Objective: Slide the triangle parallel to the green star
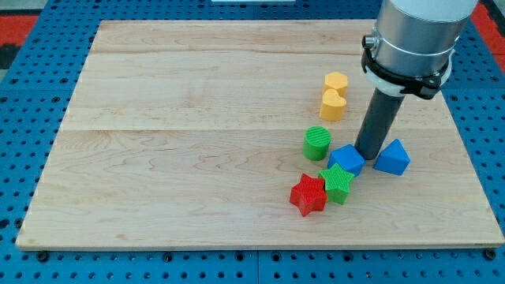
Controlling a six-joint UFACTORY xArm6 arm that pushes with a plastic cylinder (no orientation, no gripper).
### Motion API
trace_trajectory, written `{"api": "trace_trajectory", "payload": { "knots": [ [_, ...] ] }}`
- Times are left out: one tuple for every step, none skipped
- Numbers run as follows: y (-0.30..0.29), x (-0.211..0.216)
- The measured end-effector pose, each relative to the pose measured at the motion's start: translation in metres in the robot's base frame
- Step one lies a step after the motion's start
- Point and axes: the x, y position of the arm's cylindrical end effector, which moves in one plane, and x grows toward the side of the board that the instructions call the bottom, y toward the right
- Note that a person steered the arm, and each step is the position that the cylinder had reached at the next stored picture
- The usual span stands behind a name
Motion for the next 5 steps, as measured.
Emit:
{"api": "trace_trajectory", "payload": {
  "knots": [
    [-0.015, -0.044],
    [-0.035, -0.026],
    [0.012, -0.019],
    [0.031, 0.010],
    [0.035, 0.044]
  ]
}}
